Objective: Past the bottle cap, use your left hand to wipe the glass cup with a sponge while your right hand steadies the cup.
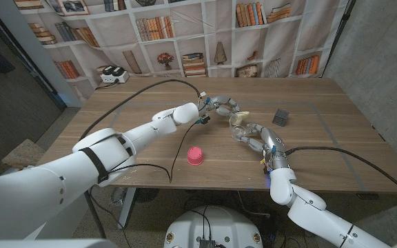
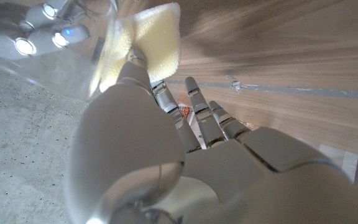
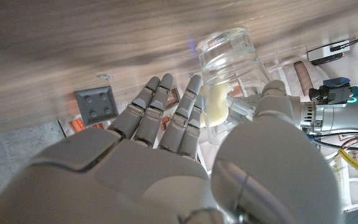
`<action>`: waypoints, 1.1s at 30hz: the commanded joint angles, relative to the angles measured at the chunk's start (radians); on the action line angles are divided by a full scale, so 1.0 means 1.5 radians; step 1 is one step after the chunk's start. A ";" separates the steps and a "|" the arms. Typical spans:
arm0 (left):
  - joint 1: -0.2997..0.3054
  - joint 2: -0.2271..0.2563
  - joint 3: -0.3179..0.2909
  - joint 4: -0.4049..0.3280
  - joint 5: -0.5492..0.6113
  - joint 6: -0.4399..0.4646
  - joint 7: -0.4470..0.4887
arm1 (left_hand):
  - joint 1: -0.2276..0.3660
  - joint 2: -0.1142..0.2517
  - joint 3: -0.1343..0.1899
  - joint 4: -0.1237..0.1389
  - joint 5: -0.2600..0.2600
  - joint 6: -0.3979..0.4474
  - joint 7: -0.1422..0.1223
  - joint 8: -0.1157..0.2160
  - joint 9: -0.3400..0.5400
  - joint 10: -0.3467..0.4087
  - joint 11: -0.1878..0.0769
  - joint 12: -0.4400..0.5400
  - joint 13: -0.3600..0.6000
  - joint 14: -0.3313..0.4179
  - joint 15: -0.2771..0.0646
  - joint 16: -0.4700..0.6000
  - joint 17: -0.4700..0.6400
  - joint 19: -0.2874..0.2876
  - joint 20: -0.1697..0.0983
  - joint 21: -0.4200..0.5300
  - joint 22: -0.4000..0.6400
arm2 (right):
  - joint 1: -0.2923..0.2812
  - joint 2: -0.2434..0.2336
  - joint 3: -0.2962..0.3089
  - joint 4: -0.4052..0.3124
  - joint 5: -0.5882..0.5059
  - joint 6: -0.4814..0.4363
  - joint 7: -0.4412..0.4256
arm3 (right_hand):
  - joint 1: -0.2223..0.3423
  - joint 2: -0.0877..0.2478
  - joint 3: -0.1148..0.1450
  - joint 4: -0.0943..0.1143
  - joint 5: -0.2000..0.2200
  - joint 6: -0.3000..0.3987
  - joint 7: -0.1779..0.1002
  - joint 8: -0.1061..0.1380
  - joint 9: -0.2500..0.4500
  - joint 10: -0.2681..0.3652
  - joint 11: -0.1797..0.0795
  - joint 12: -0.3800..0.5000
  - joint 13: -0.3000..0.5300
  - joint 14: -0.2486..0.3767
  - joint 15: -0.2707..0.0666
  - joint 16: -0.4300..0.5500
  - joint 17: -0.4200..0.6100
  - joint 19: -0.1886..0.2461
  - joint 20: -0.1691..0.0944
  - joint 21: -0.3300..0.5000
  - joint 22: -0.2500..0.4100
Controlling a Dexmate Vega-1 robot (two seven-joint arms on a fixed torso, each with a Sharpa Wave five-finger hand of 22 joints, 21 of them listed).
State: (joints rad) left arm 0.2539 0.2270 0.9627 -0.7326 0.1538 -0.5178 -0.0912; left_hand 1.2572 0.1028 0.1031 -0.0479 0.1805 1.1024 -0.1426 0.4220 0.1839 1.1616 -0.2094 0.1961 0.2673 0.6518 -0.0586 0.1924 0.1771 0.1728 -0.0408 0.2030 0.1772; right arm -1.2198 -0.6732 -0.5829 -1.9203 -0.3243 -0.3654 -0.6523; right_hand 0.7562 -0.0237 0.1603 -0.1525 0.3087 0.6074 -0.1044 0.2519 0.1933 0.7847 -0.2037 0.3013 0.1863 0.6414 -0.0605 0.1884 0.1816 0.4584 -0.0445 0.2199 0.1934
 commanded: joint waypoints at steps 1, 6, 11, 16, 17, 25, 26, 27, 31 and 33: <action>0.044 0.074 -0.024 -0.128 0.012 0.054 0.014 | -0.002 0.000 0.013 0.010 0.004 0.038 0.032 0.004 0.003 0.000 -0.003 0.003 0.003 -0.004 -0.090 -0.002 0.001 -0.002 -0.007 0.000 0.002 | -0.001 0.007 -0.011 -0.004 -0.023 -0.011 -0.020 | 0.005 0.008 0.024 0.020 0.002 0.064 -0.056 0.001 0.002 0.000 -0.004 0.001 0.001 0.006 -0.024 0.000 0.002 0.008 -0.004 0.001 0.002; 0.060 0.092 -0.033 -0.160 0.013 0.056 0.013 | -0.002 -0.001 0.014 0.010 0.004 0.039 0.033 0.004 0.003 0.000 -0.003 0.003 0.002 -0.004 -0.090 -0.002 0.001 -0.001 -0.008 0.000 0.002 | -0.002 0.010 -0.016 -0.010 -0.035 -0.023 -0.024 | 0.004 0.008 0.024 0.020 0.001 0.064 -0.056 0.000 0.002 0.000 -0.003 0.001 0.001 0.006 -0.024 0.000 0.002 0.008 -0.004 0.001 0.002; 0.071 0.104 -0.040 -0.177 0.017 0.047 0.013 | -0.002 -0.001 0.014 0.010 0.004 0.037 0.031 0.003 0.003 0.000 -0.003 0.003 0.003 -0.004 -0.089 -0.002 0.001 -0.001 -0.008 0.000 0.002 | -0.001 0.020 -0.020 -0.010 -0.044 -0.033 -0.034 | 0.004 0.008 0.024 0.021 0.001 0.064 -0.056 -0.001 0.002 0.001 -0.003 0.000 0.001 0.006 -0.024 0.000 0.002 0.008 -0.005 0.001 0.002; 0.079 0.111 -0.047 -0.188 0.017 0.053 0.009 | -0.003 -0.001 0.015 0.010 0.004 0.036 0.032 0.003 0.003 0.000 -0.003 0.002 0.002 -0.004 -0.090 -0.002 0.001 -0.002 -0.008 0.000 0.002 | -0.001 0.024 -0.020 -0.012 -0.044 -0.034 -0.036 | 0.004 0.008 0.024 0.021 0.000 0.065 -0.056 -0.001 0.002 0.001 -0.003 0.000 0.001 0.006 -0.023 0.000 0.002 0.008 -0.005 0.001 0.002; 0.079 0.113 -0.048 -0.189 0.017 0.053 0.008 | -0.003 -0.001 0.015 0.011 0.004 0.037 0.032 0.004 0.003 0.000 -0.003 0.003 0.002 -0.004 -0.090 -0.002 0.001 -0.002 -0.008 0.000 0.002 | -0.001 0.026 -0.020 -0.013 -0.044 -0.038 -0.036 | 0.004 0.008 0.024 0.021 0.000 0.065 -0.056 -0.001 0.002 0.001 -0.003 0.000 0.001 0.006 -0.024 0.000 0.002 0.008 -0.005 0.001 0.002; 0.084 0.116 -0.052 -0.192 0.019 0.061 0.001 | -0.003 -0.001 0.016 0.011 0.003 0.036 0.032 0.004 0.003 0.000 -0.003 0.003 0.002 -0.004 -0.089 -0.002 0.001 -0.002 -0.009 0.000 0.002 | -0.012 0.031 0.001 -0.012 0.000 -0.034 -0.025 | 0.002 0.008 0.024 0.021 -0.001 0.065 -0.053 -0.002 0.002 0.002 -0.002 0.000 0.001 0.006 -0.023 0.000 0.002 0.008 -0.004 0.000 0.002; 0.085 0.117 -0.053 -0.195 0.019 0.063 0.000 | -0.003 -0.001 0.016 0.011 0.003 0.036 0.032 0.004 0.003 0.000 -0.003 0.003 0.002 -0.004 -0.089 -0.002 0.001 -0.002 -0.008 0.000 0.002 | -0.014 0.032 0.004 -0.013 0.005 -0.036 -0.025 | 0.002 0.008 0.024 0.021 -0.001 0.065 -0.054 -0.003 0.002 0.002 -0.002 0.000 0.001 0.006 -0.023 0.000 0.002 0.008 -0.004 0.000 0.002; 0.086 0.119 -0.054 -0.197 0.020 0.066 0.000 | -0.003 -0.001 0.016 0.011 0.003 0.035 0.032 0.003 0.003 0.000 -0.003 0.003 0.002 -0.004 -0.089 -0.002 0.001 -0.002 -0.009 0.000 0.002 | -0.015 0.030 0.006 -0.014 0.008 -0.036 -0.024 | 0.002 0.008 0.024 0.021 -0.001 0.065 -0.053 -0.003 0.002 0.003 -0.002 0.000 0.001 0.005 -0.023 -0.001 0.002 0.008 -0.004 0.000 0.002; 0.091 0.124 -0.058 -0.211 0.023 0.077 0.003 | -0.003 -0.001 0.017 0.011 0.003 0.037 0.032 0.004 0.003 0.000 -0.003 0.003 0.002 -0.004 -0.090 -0.002 0.001 -0.002 -0.009 0.000 0.002 | -0.022 0.027 0.013 -0.020 0.020 -0.044 -0.022 | 0.000 0.008 0.023 0.022 -0.002 0.062 -0.049 -0.005 0.002 0.001 -0.002 -0.002 0.001 0.005 -0.021 -0.001 0.003 0.007 -0.003 0.000 0.002; 0.092 0.126 -0.059 -0.214 0.025 0.080 0.005 | -0.003 -0.001 0.017 0.011 0.003 0.037 0.032 0.004 0.003 0.000 -0.003 0.003 0.002 -0.004 -0.090 -0.002 0.001 -0.002 -0.008 0.000 0.002 | -0.025 0.025 0.015 -0.021 0.024 -0.045 -0.022 | -0.001 0.008 0.023 0.023 -0.003 0.061 -0.049 -0.006 0.002 0.002 -0.001 -0.002 0.001 0.004 -0.020 -0.001 0.003 0.006 -0.002 0.000 0.002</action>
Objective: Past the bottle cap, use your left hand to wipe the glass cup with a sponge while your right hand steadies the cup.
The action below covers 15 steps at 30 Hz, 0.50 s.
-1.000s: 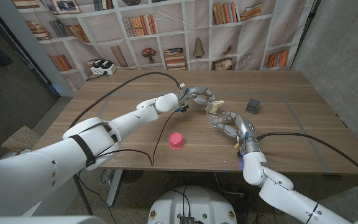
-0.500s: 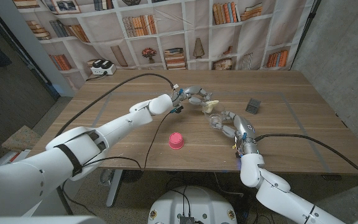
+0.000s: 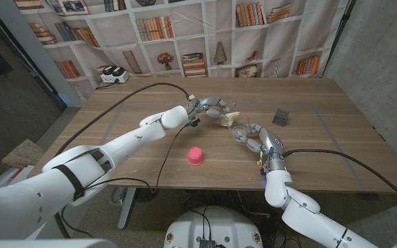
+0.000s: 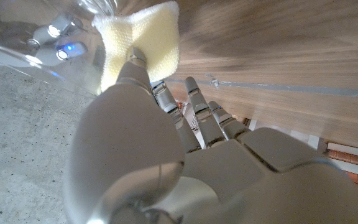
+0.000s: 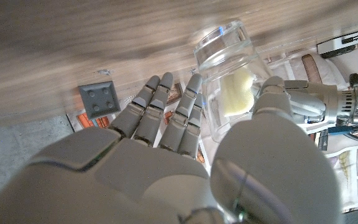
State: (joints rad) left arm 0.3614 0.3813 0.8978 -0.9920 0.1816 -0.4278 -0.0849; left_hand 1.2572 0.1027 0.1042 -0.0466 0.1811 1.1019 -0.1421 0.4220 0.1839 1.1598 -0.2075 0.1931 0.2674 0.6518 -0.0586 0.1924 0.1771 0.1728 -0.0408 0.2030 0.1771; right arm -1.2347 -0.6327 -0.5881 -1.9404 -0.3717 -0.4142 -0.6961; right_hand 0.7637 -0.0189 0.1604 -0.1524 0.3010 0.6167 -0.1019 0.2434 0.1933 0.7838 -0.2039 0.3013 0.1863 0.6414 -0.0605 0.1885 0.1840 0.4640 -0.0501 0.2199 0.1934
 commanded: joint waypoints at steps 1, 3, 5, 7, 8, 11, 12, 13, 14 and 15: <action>0.021 0.023 -0.016 -0.043 0.007 0.022 0.002 | -0.003 -0.001 0.017 0.011 0.003 0.037 0.031 0.004 0.003 0.001 -0.004 0.005 0.002 -0.004 -0.090 -0.002 0.001 -0.002 -0.008 0.000 0.002 | -0.016 -0.003 0.020 -0.009 0.059 -0.015 0.009 | -0.008 0.004 0.022 0.023 0.002 0.053 -0.049 -0.001 0.002 -0.001 -0.001 -0.003 0.001 0.003 -0.019 -0.001 0.001 0.002 0.001 -0.001 0.002; 0.022 0.025 -0.017 -0.047 0.011 0.026 0.006 | -0.003 -0.001 0.017 0.011 0.003 0.035 0.031 0.004 0.003 0.000 -0.004 0.004 0.001 -0.005 -0.090 -0.002 0.001 -0.003 -0.007 0.000 0.002 | -0.018 -0.006 0.022 -0.011 0.063 -0.016 0.011 | -0.012 0.004 0.021 0.025 0.000 0.052 -0.049 -0.003 0.002 -0.007 0.006 -0.006 0.001 0.002 -0.019 -0.002 0.001 0.001 0.002 -0.001 0.002; 0.023 0.025 -0.018 -0.050 0.012 0.029 0.007 | -0.004 -0.001 0.017 0.011 0.003 0.031 0.031 0.002 0.003 -0.002 -0.004 0.003 0.001 -0.005 -0.090 -0.002 0.001 -0.003 -0.005 0.000 0.002 | -0.019 -0.011 0.024 -0.018 0.071 -0.023 0.021 | -0.017 0.003 0.020 0.027 -0.002 0.042 -0.044 -0.008 0.002 -0.015 0.005 -0.011 0.002 -0.008 -0.014 -0.005 0.002 -0.004 0.005 -0.003 0.002; 0.023 0.026 -0.019 -0.053 0.012 0.032 0.009 | -0.004 -0.001 0.018 0.011 0.003 0.031 0.031 0.002 0.003 -0.002 -0.004 0.003 0.001 -0.005 -0.090 -0.002 0.001 -0.003 -0.006 0.000 0.002 | -0.020 -0.015 0.024 -0.024 0.075 -0.031 0.028 | -0.022 0.003 0.019 0.029 -0.005 0.031 -0.039 -0.015 0.003 -0.029 0.020 -0.018 0.002 -0.018 -0.006 -0.006 0.002 -0.010 0.010 -0.005 0.002; 0.024 0.026 -0.020 -0.054 0.013 0.033 0.010 | -0.004 -0.001 0.018 0.011 0.003 0.032 0.031 0.002 0.003 -0.003 -0.004 0.003 0.001 -0.005 -0.090 -0.002 0.001 -0.003 -0.006 0.000 0.002 | -0.020 -0.018 0.024 -0.028 0.078 -0.034 0.033 | -0.026 0.001 0.017 0.030 -0.008 0.021 -0.035 -0.020 0.003 -0.038 0.027 -0.022 0.002 -0.027 0.003 -0.007 0.002 -0.017 0.017 -0.007 0.002; 0.025 0.028 -0.022 -0.059 0.013 0.034 0.013 | -0.004 -0.001 0.018 0.012 0.003 0.031 0.030 0.002 0.003 -0.003 -0.004 0.003 0.002 -0.005 -0.089 -0.002 0.001 -0.003 -0.006 0.000 0.002 | -0.021 -0.023 0.025 -0.036 0.083 -0.043 0.040 | -0.032 -0.001 0.016 0.032 -0.011 0.000 -0.029 -0.028 0.004 -0.069 0.041 -0.035 0.004 -0.042 0.010 -0.008 0.002 -0.027 0.027 -0.010 0.002; 0.026 0.029 -0.023 -0.060 0.013 0.035 0.014 | -0.004 -0.001 0.018 0.012 0.003 0.032 0.030 0.003 0.003 -0.003 -0.004 0.003 0.002 -0.006 -0.089 -0.002 0.001 -0.003 -0.006 0.000 0.002 | -0.021 -0.025 0.025 -0.038 0.084 -0.046 0.041 | -0.035 -0.003 0.014 0.032 -0.012 -0.007 -0.026 -0.030 0.005 -0.076 0.055 -0.038 0.004 -0.049 0.012 -0.008 0.002 -0.030 0.030 -0.011 0.002; 0.026 0.030 -0.023 -0.062 0.014 0.036 0.015 | -0.004 -0.001 0.018 0.012 0.003 0.031 0.030 0.003 0.003 -0.003 -0.004 0.003 0.002 -0.006 -0.089 -0.002 0.001 -0.003 -0.006 0.000 0.002 | -0.021 -0.025 0.025 -0.039 0.085 -0.048 0.041 | -0.036 -0.003 0.014 0.032 -0.013 -0.011 -0.026 -0.032 0.005 -0.082 0.054 -0.041 0.004 -0.051 0.014 -0.008 0.002 -0.033 0.034 -0.012 0.002; 0.027 0.031 -0.024 -0.063 0.013 0.036 0.015 | -0.004 -0.001 0.019 0.012 0.003 0.031 0.030 0.002 0.003 -0.004 -0.004 0.003 0.002 -0.006 -0.089 -0.002 0.001 -0.003 -0.006 0.000 0.002 | -0.021 -0.029 0.024 -0.041 0.083 -0.047 0.042 | -0.037 -0.004 0.013 0.032 -0.013 -0.013 -0.026 -0.032 0.005 -0.085 0.053 -0.042 0.004 -0.056 0.016 -0.009 0.002 -0.034 0.035 -0.012 0.002; 0.028 0.032 -0.025 -0.064 0.013 0.037 0.016 | -0.004 -0.001 0.019 0.012 0.003 0.031 0.030 0.003 0.003 -0.004 -0.004 0.003 0.002 -0.006 -0.089 -0.002 0.001 -0.003 -0.006 0.000 0.002 | -0.021 -0.029 0.024 -0.043 0.084 -0.051 0.042 | -0.038 -0.004 0.013 0.033 -0.014 -0.016 -0.024 -0.033 0.005 -0.087 0.055 -0.043 0.005 -0.058 0.016 -0.009 0.002 -0.034 0.035 -0.012 0.001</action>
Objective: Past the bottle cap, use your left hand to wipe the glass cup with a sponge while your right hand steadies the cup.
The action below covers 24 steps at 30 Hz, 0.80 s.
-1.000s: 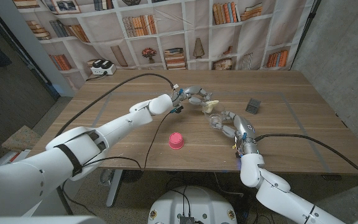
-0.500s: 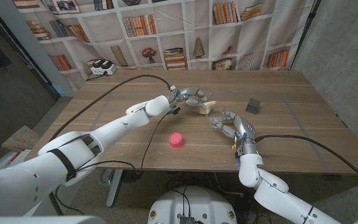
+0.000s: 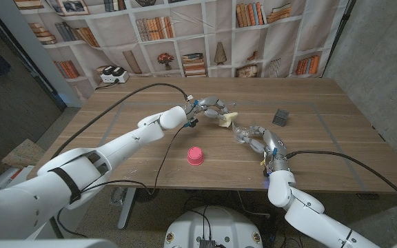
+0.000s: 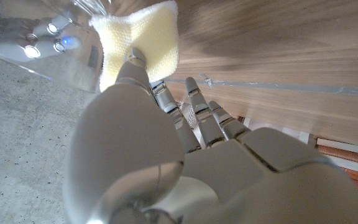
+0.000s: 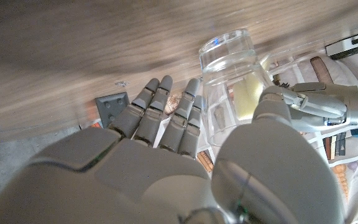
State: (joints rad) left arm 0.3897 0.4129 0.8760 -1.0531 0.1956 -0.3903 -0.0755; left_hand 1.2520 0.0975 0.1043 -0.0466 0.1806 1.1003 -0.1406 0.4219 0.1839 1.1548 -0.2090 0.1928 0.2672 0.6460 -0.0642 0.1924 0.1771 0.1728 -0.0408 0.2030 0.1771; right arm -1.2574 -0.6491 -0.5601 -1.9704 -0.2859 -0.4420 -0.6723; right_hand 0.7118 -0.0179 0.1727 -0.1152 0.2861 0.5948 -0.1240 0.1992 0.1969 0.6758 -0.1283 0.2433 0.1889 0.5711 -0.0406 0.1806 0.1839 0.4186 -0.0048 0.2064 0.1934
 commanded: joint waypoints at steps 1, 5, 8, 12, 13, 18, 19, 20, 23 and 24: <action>0.010 0.011 -0.011 -0.025 0.004 0.013 0.011 | 0.000 0.002 0.019 0.012 0.004 0.033 0.029 0.003 0.003 0.000 -0.003 0.004 0.002 -0.001 -0.085 -0.002 0.001 -0.003 -0.006 0.000 0.002 | -0.005 -0.020 0.004 -0.024 0.025 -0.033 0.026 | -0.005 -0.006 0.004 0.008 -0.004 -0.007 -0.008 -0.005 0.003 -0.021 0.008 -0.006 0.003 -0.014 0.003 -0.004 0.003 -0.004 0.005 -0.002 0.001; 0.014 0.015 -0.015 -0.029 0.002 0.014 0.014 | -0.001 0.002 0.019 0.012 0.004 0.033 0.029 0.003 0.003 0.000 -0.003 0.004 0.002 -0.003 -0.085 -0.002 0.001 -0.003 -0.006 0.000 0.002 | -0.007 -0.022 0.002 -0.032 0.024 -0.045 0.024 | -0.009 -0.008 0.002 0.009 -0.005 -0.018 -0.007 -0.007 0.004 -0.035 0.014 -0.012 0.004 -0.024 0.004 -0.004 0.003 -0.008 0.007 -0.003 0.001; 0.016 0.018 -0.018 -0.032 0.001 0.013 0.016 | -0.001 0.002 0.020 0.012 0.004 0.034 0.029 0.004 0.003 0.000 -0.003 0.004 0.002 -0.003 -0.085 -0.002 0.001 -0.003 -0.006 0.000 0.002 | -0.011 -0.024 0.003 -0.035 0.022 -0.044 0.016 | -0.013 -0.010 0.001 0.009 -0.006 -0.032 -0.004 -0.009 0.005 -0.068 0.030 -0.023 0.004 -0.025 -0.003 0.000 0.003 -0.008 0.006 -0.002 0.001; 0.019 0.022 -0.021 -0.038 0.001 0.012 0.018 | -0.001 0.002 0.020 0.013 0.004 0.032 0.029 0.003 0.003 0.000 -0.003 0.004 0.002 -0.004 -0.085 -0.002 0.001 -0.003 -0.005 0.000 0.002 | -0.018 -0.028 0.007 -0.046 0.020 -0.054 0.011 | -0.016 -0.011 0.000 0.009 -0.006 -0.059 -0.007 -0.013 0.005 -0.098 0.039 -0.031 0.005 -0.031 0.001 0.000 0.003 -0.008 0.005 0.000 0.001; 0.020 0.024 -0.022 -0.039 0.001 0.013 0.018 | -0.001 0.002 0.020 0.013 0.003 0.032 0.029 0.003 0.003 -0.001 -0.003 0.004 0.002 -0.004 -0.085 -0.003 0.001 -0.003 -0.005 0.000 0.002 | -0.019 -0.031 0.007 -0.049 0.019 -0.054 0.011 | -0.017 -0.011 0.000 0.009 -0.006 -0.071 -0.010 -0.015 0.006 -0.102 0.042 -0.031 0.005 -0.033 0.000 0.000 0.002 -0.009 0.006 0.000 0.001; 0.024 0.029 -0.026 -0.044 0.001 0.012 0.021 | -0.002 0.002 0.020 0.013 0.003 0.033 0.028 0.004 0.003 -0.001 -0.003 0.004 0.002 -0.004 -0.085 -0.003 0.001 -0.004 -0.005 0.000 0.002 | -0.027 -0.033 0.011 -0.061 0.017 -0.063 0.004 | -0.020 -0.012 -0.001 0.010 -0.006 -0.101 -0.004 -0.016 0.007 -0.122 0.051 -0.034 0.005 -0.049 0.006 -0.002 0.002 -0.015 0.011 -0.002 0.001; 0.024 0.029 -0.027 -0.044 0.001 0.011 0.022 | -0.002 0.002 0.020 0.013 0.003 0.032 0.028 0.004 0.003 -0.001 -0.003 0.004 0.002 -0.004 -0.085 -0.003 0.001 -0.004 -0.005 0.000 0.002 | -0.029 -0.035 0.011 -0.062 0.016 -0.062 0.003 | -0.020 -0.012 -0.001 0.010 -0.006 -0.103 -0.004 -0.016 0.007 -0.126 0.050 -0.034 0.006 -0.049 0.006 -0.002 0.002 -0.016 0.012 -0.002 0.001; 0.025 0.029 -0.028 -0.043 0.000 0.008 0.025 | -0.002 0.002 0.021 0.013 0.003 0.033 0.028 0.004 0.003 -0.001 -0.003 0.004 0.003 -0.005 -0.085 -0.003 0.001 -0.003 -0.005 0.000 0.002 | -0.032 -0.037 0.013 -0.065 0.016 -0.061 0.002 | -0.021 -0.013 -0.001 0.009 -0.006 -0.113 -0.005 -0.018 0.007 -0.128 0.050 -0.034 0.006 -0.052 0.006 -0.002 0.002 -0.017 0.015 -0.002 0.001; 0.025 0.029 -0.030 -0.040 -0.001 0.003 0.027 | -0.002 0.002 0.021 0.014 0.003 0.033 0.030 0.004 0.003 -0.002 -0.003 0.004 0.003 -0.004 -0.085 -0.002 0.001 -0.004 -0.005 0.000 0.002 | -0.034 -0.041 0.013 -0.071 0.015 -0.065 0.004 | -0.025 -0.016 -0.004 0.010 -0.007 -0.141 -0.003 -0.019 0.007 -0.148 0.055 -0.036 0.006 -0.069 0.011 -0.004 0.003 -0.026 0.028 -0.004 0.001; 0.025 0.029 -0.030 -0.039 -0.001 0.003 0.027 | -0.002 0.002 0.021 0.014 0.003 0.034 0.029 0.004 0.003 -0.002 -0.003 0.005 0.003 -0.004 -0.085 -0.002 0.001 -0.004 -0.005 0.000 0.002 | -0.033 -0.041 0.013 -0.071 0.015 -0.065 0.004 | -0.026 -0.017 -0.004 0.010 -0.007 -0.147 -0.001 -0.018 0.007 -0.151 0.055 -0.036 0.006 -0.073 0.014 -0.004 0.003 -0.027 0.029 -0.004 0.001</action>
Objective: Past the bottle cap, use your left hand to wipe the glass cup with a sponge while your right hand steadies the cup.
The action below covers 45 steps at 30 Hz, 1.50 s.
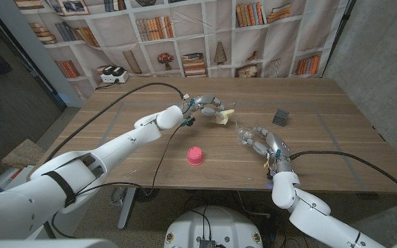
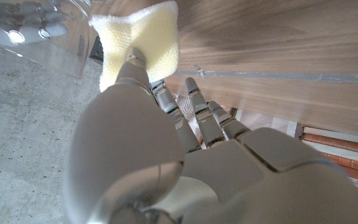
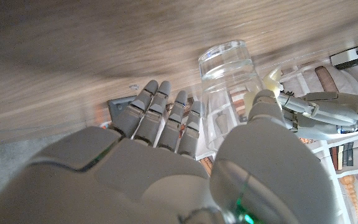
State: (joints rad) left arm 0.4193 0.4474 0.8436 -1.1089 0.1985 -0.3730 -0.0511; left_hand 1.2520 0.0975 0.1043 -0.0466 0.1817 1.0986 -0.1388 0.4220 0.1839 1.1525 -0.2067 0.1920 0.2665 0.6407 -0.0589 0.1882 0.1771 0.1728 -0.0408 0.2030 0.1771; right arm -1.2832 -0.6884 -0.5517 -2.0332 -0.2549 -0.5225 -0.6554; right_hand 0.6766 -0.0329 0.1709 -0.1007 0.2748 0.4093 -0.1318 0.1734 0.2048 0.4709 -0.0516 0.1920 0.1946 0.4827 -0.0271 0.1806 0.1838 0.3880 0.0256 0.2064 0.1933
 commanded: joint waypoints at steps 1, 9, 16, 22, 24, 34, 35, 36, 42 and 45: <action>0.005 0.005 -0.008 0.000 -0.002 -0.011 0.011 | -0.003 0.001 0.021 0.014 0.003 0.035 0.027 0.005 0.003 0.000 -0.005 0.005 0.004 0.000 -0.088 0.001 0.001 -0.004 -0.005 0.000 0.002 | -0.018 -0.016 0.009 -0.033 -0.006 -0.015 -0.007 | -0.004 -0.008 -0.004 0.000 0.001 -0.029 0.005 0.000 0.002 -0.022 0.005 -0.003 0.002 -0.020 0.008 -0.005 0.003 -0.009 0.012 -0.005 0.001; 0.000 0.000 -0.011 0.016 -0.008 -0.018 0.011 | -0.004 0.001 0.022 0.015 0.003 0.035 0.028 0.005 0.004 0.000 -0.005 0.006 0.005 0.000 -0.088 0.001 0.001 -0.004 -0.006 0.000 0.002 | -0.026 -0.025 0.018 -0.049 -0.004 -0.028 -0.003 | -0.014 -0.015 -0.010 0.002 0.003 -0.062 0.015 0.003 0.002 -0.053 0.021 -0.002 0.003 -0.057 0.019 -0.006 0.004 -0.029 0.024 -0.008 0.001; -0.005 -0.002 -0.009 0.025 -0.008 -0.018 0.009 | -0.004 0.001 0.022 0.015 0.003 0.033 0.028 0.005 0.004 0.000 -0.005 0.006 0.005 -0.001 -0.088 0.001 0.001 -0.003 -0.006 0.000 0.002 | -0.034 -0.026 0.034 -0.049 0.027 -0.026 0.010 | -0.023 -0.020 -0.015 0.004 0.005 -0.069 0.015 0.006 0.002 -0.064 0.024 -0.001 0.003 -0.073 0.026 -0.005 0.004 -0.039 0.032 -0.009 0.001; -0.012 -0.004 -0.007 0.033 -0.006 -0.021 0.009 | -0.004 0.000 0.023 0.016 0.003 0.033 0.030 0.005 0.004 -0.001 -0.005 0.006 0.006 0.000 -0.088 0.001 0.001 -0.004 -0.005 0.000 0.002 | -0.049 -0.027 0.048 -0.054 0.033 -0.003 -0.009 | -0.044 -0.030 -0.027 0.012 0.007 -0.082 0.012 0.006 0.002 -0.071 0.021 0.002 0.003 -0.086 0.023 -0.004 0.005 -0.046 0.041 -0.009 0.001; -0.013 -0.006 -0.006 0.037 -0.007 -0.024 0.008 | -0.004 0.000 0.024 0.015 0.003 0.034 0.029 0.006 0.004 0.000 -0.005 0.006 0.006 0.000 -0.088 0.001 0.001 -0.004 -0.005 0.000 0.002 | -0.051 -0.030 0.051 -0.058 0.036 -0.001 -0.008 | -0.049 -0.032 -0.030 0.014 0.008 -0.085 0.013 0.006 0.002 -0.072 0.021 0.002 0.003 -0.090 0.024 -0.004 0.005 -0.047 0.042 -0.009 0.001; -0.010 -0.002 -0.009 0.033 -0.005 -0.026 0.017 | -0.003 0.000 0.025 0.015 0.003 0.034 0.030 0.006 0.004 0.000 -0.005 0.007 0.006 0.000 -0.088 0.001 0.001 -0.004 -0.005 0.000 0.002 | -0.071 -0.028 0.076 -0.066 0.048 0.033 -0.029 | -0.068 -0.042 -0.042 0.020 0.013 -0.105 0.018 0.005 0.001 -0.093 0.026 0.001 0.003 -0.104 0.035 -0.002 0.005 -0.053 0.047 -0.008 0.001; -0.009 -0.001 -0.010 0.032 -0.006 -0.025 0.018 | -0.003 -0.001 0.025 0.015 0.003 0.035 0.028 0.007 0.004 0.000 -0.005 0.007 0.007 0.000 -0.088 0.001 0.001 -0.004 -0.005 0.000 0.002 | -0.073 -0.028 0.078 -0.066 0.048 0.037 -0.032 | -0.068 -0.042 -0.042 0.021 0.014 -0.105 0.018 0.005 0.001 -0.093 0.026 0.001 0.003 -0.104 0.034 -0.002 0.005 -0.053 0.047 -0.008 0.001; -0.008 0.001 -0.011 0.030 -0.006 -0.024 0.018 | -0.003 -0.001 0.025 0.015 0.003 0.035 0.028 0.007 0.004 0.000 -0.005 0.007 0.007 0.000 -0.088 0.001 0.001 -0.004 -0.005 0.000 0.002 | -0.074 -0.028 0.081 -0.066 0.048 0.042 -0.034 | -0.068 -0.042 -0.042 0.021 0.014 -0.105 0.018 0.005 0.001 -0.093 0.026 0.001 0.003 -0.104 0.035 -0.002 0.005 -0.053 0.047 -0.008 0.001; -0.005 0.006 -0.014 0.024 -0.006 -0.022 0.021 | -0.004 -0.001 0.026 0.016 0.003 0.034 0.030 0.007 0.004 0.000 -0.005 0.007 0.007 -0.001 -0.088 0.001 0.001 -0.003 -0.005 0.000 0.002 | -0.079 -0.026 0.091 -0.072 0.044 0.053 -0.043 | -0.071 -0.044 -0.044 0.022 0.016 -0.105 0.018 0.007 0.001 -0.089 0.024 0.004 0.003 -0.102 0.035 0.000 0.005 -0.054 0.047 -0.007 0.001; -0.004 0.008 -0.016 0.022 -0.007 -0.023 0.023 | -0.004 -0.001 0.027 0.016 0.003 0.034 0.029 0.007 0.004 -0.001 -0.005 0.006 0.007 -0.001 -0.088 0.001 0.001 -0.004 -0.005 0.000 0.002 | -0.079 -0.024 0.093 -0.072 0.039 0.055 -0.047 | -0.074 -0.045 -0.046 0.023 0.017 -0.103 0.018 0.009 0.001 -0.086 0.023 0.006 0.003 -0.101 0.034 0.001 0.006 -0.053 0.047 -0.006 0.001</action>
State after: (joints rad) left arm 0.4062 0.4486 0.8288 -1.0641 0.1892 -0.4108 -0.0302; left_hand 1.2518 0.0976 0.1085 -0.0508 0.1817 1.1020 -0.1422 0.4259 0.1839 1.1533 -0.2075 0.1930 0.2712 0.6409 -0.0588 0.1884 0.1771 0.1728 -0.0408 0.2030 0.1771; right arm -1.3784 -0.7319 -0.4516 -2.1260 -0.1908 -0.4705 -0.7003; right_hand 0.5751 -0.1014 0.1062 -0.0661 0.2902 0.2549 -0.1020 0.1814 0.2047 0.3394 -0.0127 0.1928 0.1980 0.3302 0.0218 0.1758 0.1886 0.3080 0.0946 0.1937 0.1933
